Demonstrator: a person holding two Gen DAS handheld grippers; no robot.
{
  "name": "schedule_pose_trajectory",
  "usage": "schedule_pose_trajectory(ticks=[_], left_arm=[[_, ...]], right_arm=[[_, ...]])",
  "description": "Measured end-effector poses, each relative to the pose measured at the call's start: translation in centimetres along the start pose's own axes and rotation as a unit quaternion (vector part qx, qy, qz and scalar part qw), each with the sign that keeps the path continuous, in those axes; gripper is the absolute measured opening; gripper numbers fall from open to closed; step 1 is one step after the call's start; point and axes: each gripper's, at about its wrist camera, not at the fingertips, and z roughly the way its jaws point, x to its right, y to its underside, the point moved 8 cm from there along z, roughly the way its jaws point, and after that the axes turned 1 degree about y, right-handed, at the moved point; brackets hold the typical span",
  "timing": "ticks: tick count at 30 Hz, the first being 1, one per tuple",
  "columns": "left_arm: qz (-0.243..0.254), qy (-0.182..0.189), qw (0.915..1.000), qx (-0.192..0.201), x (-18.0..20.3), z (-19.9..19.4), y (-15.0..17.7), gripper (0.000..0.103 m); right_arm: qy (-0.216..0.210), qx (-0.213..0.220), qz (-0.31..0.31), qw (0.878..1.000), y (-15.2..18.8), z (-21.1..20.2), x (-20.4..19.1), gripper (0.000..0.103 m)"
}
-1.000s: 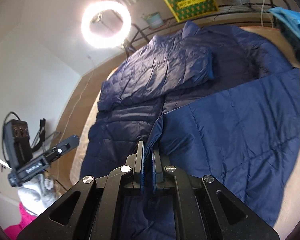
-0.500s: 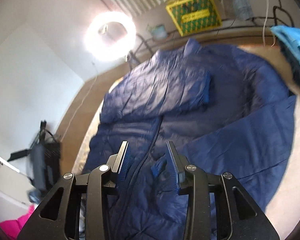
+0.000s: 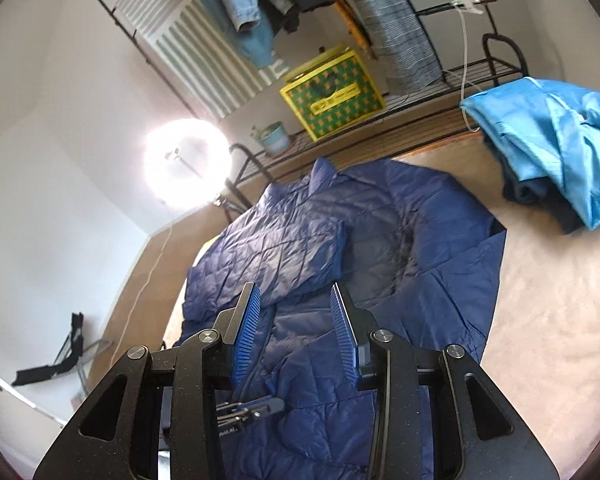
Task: Fold large clothes
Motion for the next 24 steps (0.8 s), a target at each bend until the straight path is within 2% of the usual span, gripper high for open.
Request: schedule_pose_trajectory(ticks=[4, 8, 9, 11, 13, 14, 15, 17, 19, 21, 24], left_arm=[[0.056, -0.033, 0.9971, 0.039, 0.7, -2.2, -3.5, 0.000], [0.071, -0.049, 0.9940, 0.067, -0.9, -4.6, -7.0, 0.000], [0.062, -0.036, 0.9953, 0.065, -1.3, -4.9, -7.7, 0.000], [0.007, 0.038, 0.9988, 0.030, -2.0, -4.5, -8.1, 0.000], [-0.017, 0.058, 0.9980, 0.017, -2.5, -4.0, -7.7, 0.001], [-0.012, 0.063, 0.9979, 0.004, -2.4, -3.3, -7.0, 0.011], [-0.013, 0.068, 0.9976, -0.007, -2.1, -2.8, -6.6, 0.033], [-0.030, 0.083, 0.9954, -0.037, -2.1, -1.4, -5.3, 0.060], [-0.039, 0.089, 0.9931, -0.066, -1.9, 0.1, -3.9, 0.060], [-0.049, 0.080, 0.9916, -0.088, -2.0, 1.3, -2.2, 0.060], [-0.069, 0.084, 0.9900, -0.090, -2.0, 2.3, -1.1, 0.060]], right_arm=[[0.007, 0.008, 0.015, 1.000, -0.4, -0.6, 1.4, 0.035], [0.009, 0.004, 0.016, 1.000, -0.4, -0.7, 1.9, 0.035], [0.011, 0.002, 0.014, 1.000, -0.4, -0.7, 2.0, 0.035], [0.023, 0.003, 0.010, 1.000, -0.5, -0.6, 2.3, 0.035], [0.027, 0.004, 0.009, 1.000, -0.5, -0.5, 2.4, 0.035], [0.028, 0.005, 0.009, 1.000, -0.6, -0.5, 2.5, 0.035], [0.029, 0.007, 0.009, 1.000, -0.7, -0.6, 2.6, 0.035], [0.032, 0.009, 0.009, 0.999, -0.8, -0.7, 2.8, 0.035], [0.033, 0.011, 0.012, 0.999, -0.9, -0.7, 3.0, 0.035], [0.034, 0.014, 0.012, 0.999, -1.0, -0.9, 3.1, 0.035], [0.038, 0.019, 0.010, 0.999, -1.1, -1.2, 3.2, 0.035]])
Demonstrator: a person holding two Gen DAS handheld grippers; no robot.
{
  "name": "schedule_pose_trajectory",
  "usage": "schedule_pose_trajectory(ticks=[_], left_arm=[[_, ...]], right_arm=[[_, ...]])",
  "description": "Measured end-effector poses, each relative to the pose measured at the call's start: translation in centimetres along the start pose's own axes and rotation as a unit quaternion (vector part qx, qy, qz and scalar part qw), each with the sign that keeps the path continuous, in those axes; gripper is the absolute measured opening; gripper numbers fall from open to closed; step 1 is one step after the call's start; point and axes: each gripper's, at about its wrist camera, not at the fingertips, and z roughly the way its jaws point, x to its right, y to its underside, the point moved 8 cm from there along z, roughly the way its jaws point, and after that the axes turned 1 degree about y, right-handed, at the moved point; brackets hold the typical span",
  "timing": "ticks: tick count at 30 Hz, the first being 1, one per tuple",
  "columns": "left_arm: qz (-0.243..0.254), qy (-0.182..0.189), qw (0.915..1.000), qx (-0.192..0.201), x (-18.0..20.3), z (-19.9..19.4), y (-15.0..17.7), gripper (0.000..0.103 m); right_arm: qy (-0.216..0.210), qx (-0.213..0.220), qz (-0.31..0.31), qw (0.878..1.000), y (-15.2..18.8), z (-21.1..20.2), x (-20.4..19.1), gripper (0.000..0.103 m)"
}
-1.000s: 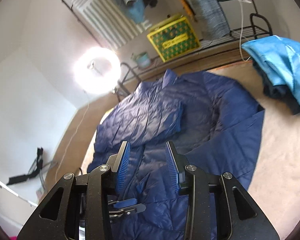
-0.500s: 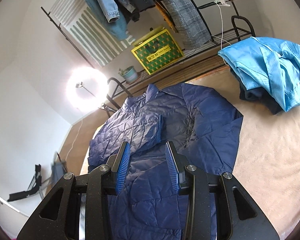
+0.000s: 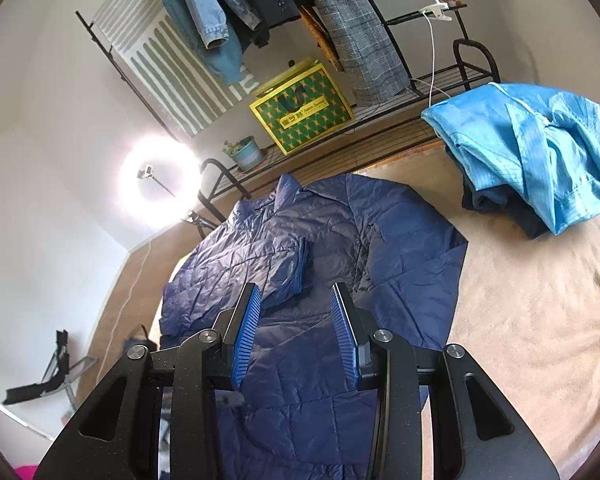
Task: Fold large clothes
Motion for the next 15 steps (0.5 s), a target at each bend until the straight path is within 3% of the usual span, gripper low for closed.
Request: schedule_pose_trajectory(ticks=[2, 3, 4, 5, 6, 8, 15], left_arm=[[0.002, -0.005, 1.0000, 0.006, 0.4, 0.5, 0.5, 0.060], [0.010, -0.013, 0.9998, 0.010, 0.5, 0.8, 0.6, 0.054], [0.021, -0.021, 0.9994, 0.014, 0.8, 1.0, 0.6, 0.044], [0.027, -0.026, 0.9992, 0.017, 1.0, 1.2, 0.5, 0.010], [0.028, -0.028, 0.9991, 0.015, 1.1, 1.4, 0.5, 0.003], [0.036, -0.034, 0.9984, 0.029, 1.2, 1.5, 0.0, 0.003], [0.125, -0.087, 0.9827, 0.106, 3.3, -3.1, -5.8, 0.003]], right_arm=[[-0.002, 0.001, 0.002, 1.000, 0.0, -0.1, 0.0, 0.035], [-0.003, 0.001, 0.003, 1.000, -0.1, -0.1, -0.1, 0.035], [-0.003, 0.002, 0.002, 1.000, -0.1, -0.1, -0.1, 0.035], [-0.003, 0.002, 0.001, 1.000, -0.1, -0.2, -0.1, 0.035], [-0.003, 0.003, 0.000, 1.000, -0.1, -0.2, -0.2, 0.035], [-0.002, 0.005, -0.001, 1.000, -0.2, -0.3, -0.2, 0.035], [0.005, 0.003, 0.010, 1.000, -0.1, -0.2, 0.5, 0.035]])
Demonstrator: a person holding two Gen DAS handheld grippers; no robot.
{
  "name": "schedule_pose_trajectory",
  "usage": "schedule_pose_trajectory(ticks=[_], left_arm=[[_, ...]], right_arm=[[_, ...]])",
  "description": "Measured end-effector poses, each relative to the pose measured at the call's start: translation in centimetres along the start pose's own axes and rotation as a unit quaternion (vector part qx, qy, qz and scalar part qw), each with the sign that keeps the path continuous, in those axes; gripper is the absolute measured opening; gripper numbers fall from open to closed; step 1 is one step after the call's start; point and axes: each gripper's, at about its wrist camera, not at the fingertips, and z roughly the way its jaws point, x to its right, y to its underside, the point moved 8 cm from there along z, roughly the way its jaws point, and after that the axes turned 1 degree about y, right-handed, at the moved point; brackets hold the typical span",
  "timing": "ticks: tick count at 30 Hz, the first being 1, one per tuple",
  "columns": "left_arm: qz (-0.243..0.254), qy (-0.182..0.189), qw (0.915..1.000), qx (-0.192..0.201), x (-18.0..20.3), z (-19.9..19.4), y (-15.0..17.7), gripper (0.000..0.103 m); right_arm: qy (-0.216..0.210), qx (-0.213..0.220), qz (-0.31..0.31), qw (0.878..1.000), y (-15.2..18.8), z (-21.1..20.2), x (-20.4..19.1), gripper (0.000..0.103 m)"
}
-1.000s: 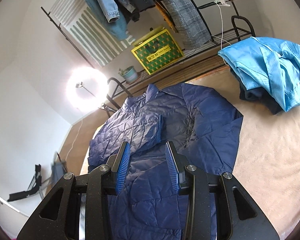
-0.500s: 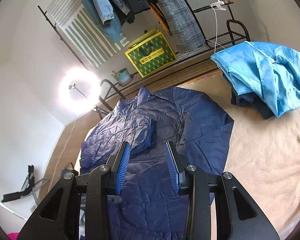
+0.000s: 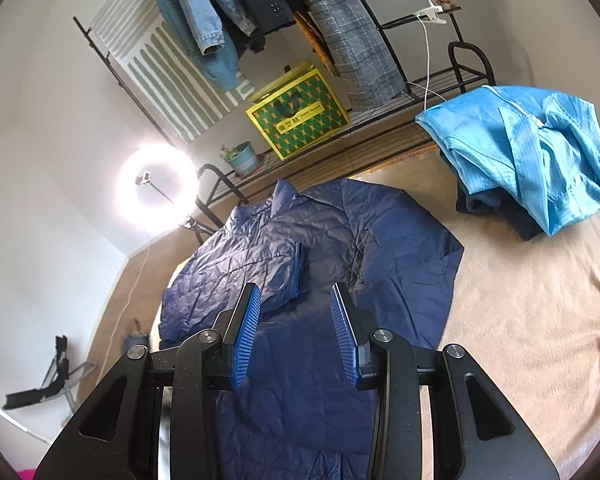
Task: Fold large clothes
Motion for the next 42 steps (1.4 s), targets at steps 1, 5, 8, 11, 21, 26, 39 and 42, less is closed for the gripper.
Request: schedule_pose_trajectory(ticks=[1, 5, 8, 11, 21, 26, 39, 42], left_arm=[[0.004, -0.004, 1.0000, 0.007, -0.3, -0.3, -0.9, 0.003], [-0.001, -0.021, 0.9994, 0.028, -2.8, -1.0, -5.2, 0.003], [-0.009, -0.045, 0.9980, 0.044, -6.0, -1.6, -8.1, 0.003], [-0.029, -0.066, 0.9953, 0.064, -9.7, -2.6, -10.6, 0.003], [-0.115, -0.128, 0.9799, 0.101, -22.4, -3.7, -13.1, 0.002], [-0.147, -0.143, 0.9736, 0.100, -26.7, -3.1, -12.7, 0.002], [-0.157, -0.153, 0.9715, 0.091, -28.3, -1.8, -11.7, 0.003], [-0.159, -0.165, 0.9691, 0.091, -28.6, -1.5, -11.5, 0.003]], right_arm=[[0.001, -0.001, 0.001, 1.000, 0.0, 0.1, 0.1, 0.035], [0.004, -0.006, 0.001, 1.000, 0.2, 0.5, 0.2, 0.035], [0.007, -0.018, -0.007, 1.000, 0.6, 1.4, -0.1, 0.035], [0.013, -0.028, -0.014, 0.999, 1.1, 2.1, -0.2, 0.035], [0.032, -0.062, -0.023, 0.997, 2.4, 4.7, 0.3, 0.035], [0.034, -0.071, -0.027, 0.997, 2.5, 5.3, 0.0, 0.035], [0.037, -0.092, -0.040, 0.994, 3.3, 7.0, -1.0, 0.035], [0.039, -0.094, -0.043, 0.994, 3.4, 7.3, -1.2, 0.035]])
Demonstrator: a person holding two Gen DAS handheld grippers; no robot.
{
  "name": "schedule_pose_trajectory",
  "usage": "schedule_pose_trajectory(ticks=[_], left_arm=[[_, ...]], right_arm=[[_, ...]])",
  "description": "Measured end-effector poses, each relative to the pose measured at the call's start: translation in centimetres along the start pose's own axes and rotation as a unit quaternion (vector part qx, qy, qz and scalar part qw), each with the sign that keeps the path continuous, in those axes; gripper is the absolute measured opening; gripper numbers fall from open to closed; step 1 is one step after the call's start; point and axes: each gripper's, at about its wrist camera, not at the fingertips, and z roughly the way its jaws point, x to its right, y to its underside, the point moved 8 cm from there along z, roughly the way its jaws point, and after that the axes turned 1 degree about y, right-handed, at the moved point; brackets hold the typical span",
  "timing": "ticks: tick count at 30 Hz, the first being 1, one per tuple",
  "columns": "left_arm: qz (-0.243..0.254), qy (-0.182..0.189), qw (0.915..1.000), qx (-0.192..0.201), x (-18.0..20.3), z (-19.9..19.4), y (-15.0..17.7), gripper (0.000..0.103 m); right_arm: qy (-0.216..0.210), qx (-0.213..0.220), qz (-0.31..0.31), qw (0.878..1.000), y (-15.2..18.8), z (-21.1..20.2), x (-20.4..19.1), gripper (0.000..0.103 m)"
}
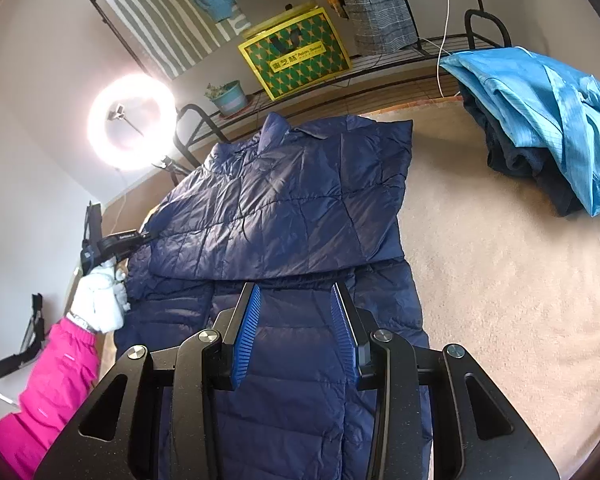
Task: Fold large clothes
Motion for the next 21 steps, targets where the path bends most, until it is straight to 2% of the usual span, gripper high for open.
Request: schedule_pose_trajectory(ticks=[3, 5, 7, 14, 21], left_arm=[[0.007, -0.024, 0.9997, 0.007, -0.3, 0.1, 0.0, 0.004], [0.012, -0.046, 0.9988, 0.010, -0.7, -0.1, -0.2, 0.019], [0.011, -0.051, 0.9985, 0.017, -1.0, -0.8, -0.4, 0.026], [0.018, -0.039, 0.9979, 0.050, -1.8, -6.9, -0.3, 0.026], [0.024, -0.019, 0.9966, 0.076, -3.5, -15.7, 2.2, 0.026]], right_arm=[[0.000, 0.000, -0.002, 1.000, 0.1, 0.1, -0.2, 0.035], [-0.001, 0.001, -0.005, 1.000, 0.2, -0.1, -0.2, 0.035], [-0.001, 0.003, -0.010, 1.000, 0.2, -0.3, -0.4, 0.035], [-0.002, 0.014, -0.021, 1.000, 0.2, -1.1, -1.2, 0.035], [0.004, 0.036, -0.045, 0.998, 0.5, -2.9, -2.0, 0.035]])
